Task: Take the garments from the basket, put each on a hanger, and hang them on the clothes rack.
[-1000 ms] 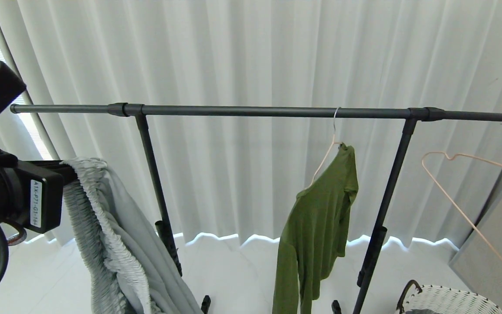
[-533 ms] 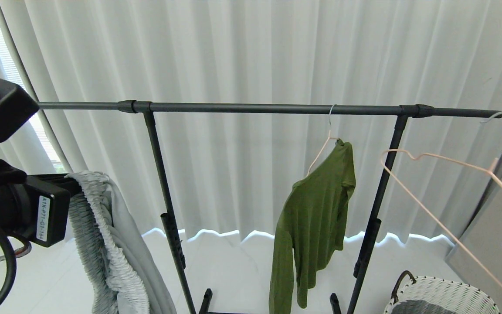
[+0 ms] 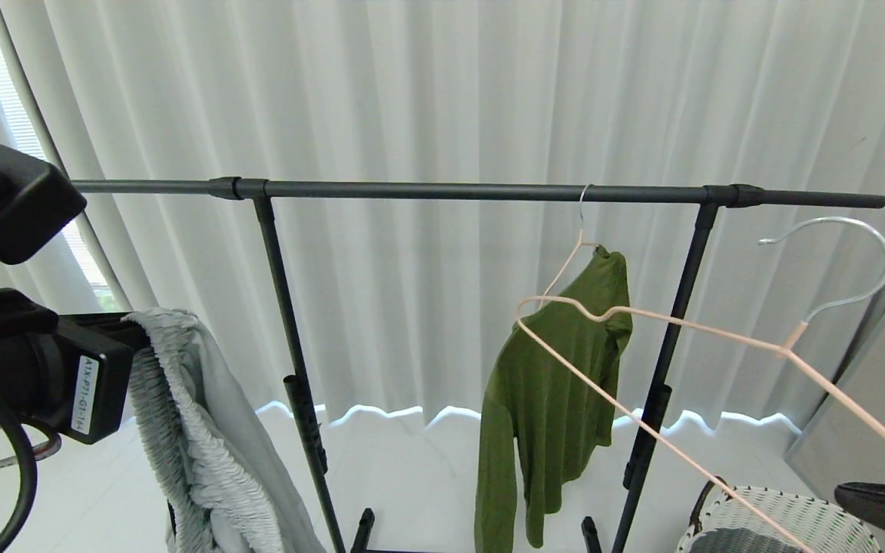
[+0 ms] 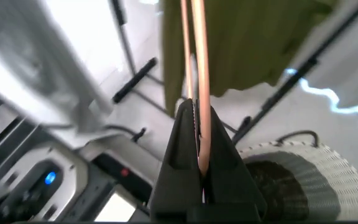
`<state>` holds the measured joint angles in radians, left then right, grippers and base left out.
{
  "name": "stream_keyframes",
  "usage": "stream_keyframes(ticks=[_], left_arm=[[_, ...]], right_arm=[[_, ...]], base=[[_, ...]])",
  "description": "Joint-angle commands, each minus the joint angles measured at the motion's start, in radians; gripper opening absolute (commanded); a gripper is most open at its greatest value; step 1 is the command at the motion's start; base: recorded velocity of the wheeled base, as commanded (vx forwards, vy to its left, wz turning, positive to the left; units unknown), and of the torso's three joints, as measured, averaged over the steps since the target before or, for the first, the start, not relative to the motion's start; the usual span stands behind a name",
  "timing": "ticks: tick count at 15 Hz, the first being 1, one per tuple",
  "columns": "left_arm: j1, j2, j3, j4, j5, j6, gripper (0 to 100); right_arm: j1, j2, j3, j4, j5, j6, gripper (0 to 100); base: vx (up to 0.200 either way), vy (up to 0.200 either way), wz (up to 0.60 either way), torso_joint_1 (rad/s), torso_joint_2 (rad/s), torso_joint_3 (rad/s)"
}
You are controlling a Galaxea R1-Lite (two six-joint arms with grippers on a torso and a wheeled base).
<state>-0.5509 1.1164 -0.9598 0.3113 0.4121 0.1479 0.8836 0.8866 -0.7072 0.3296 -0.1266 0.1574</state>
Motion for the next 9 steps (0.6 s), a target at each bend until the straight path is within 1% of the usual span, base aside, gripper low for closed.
stream_keyframes(ticks=[1, 2, 4, 7, 9], left_arm=[[0.0, 0.002, 0.001, -0.001, 0.001, -0.001, 0], [0.0, 0.002, 0.001, -0.006, 0.001, -0.001, 0], [0.0, 0.01, 0.001, -0.031, 0.001, 0.001, 0], [0.002, 0.013, 0.001, -0.031, 0.001, 0.002, 0], [0.002, 0.014, 0.001, -0.029, 0.001, 0.002, 0]], right_arm=[[0.048, 0.06, -0.001, -0.03, 0.019, -0.001, 0], [0.055, 0.066, -0.001, -0.043, 0.033, -0.001, 0], [0.092, 0.091, -0.001, -0.084, 0.094, -0.001, 0], [0.103, 0.112, -0.001, -0.109, 0.108, -0.018, 0], [0.101, 0.115, -0.001, -0.11, 0.114, -0.019, 0]], base=[[0.0, 0.0, 0.0, 0.0, 0.0, 0.0], [0.0, 0.0, 0.0, 0.0, 0.0, 0.0], [0.0, 0.0, 0.0, 0.0, 0.0, 0.0], [0.0, 0.0, 0.0, 0.0, 0.0, 0.0], [0.0, 0.2, 0.0, -0.005, 0.0, 0.002]])
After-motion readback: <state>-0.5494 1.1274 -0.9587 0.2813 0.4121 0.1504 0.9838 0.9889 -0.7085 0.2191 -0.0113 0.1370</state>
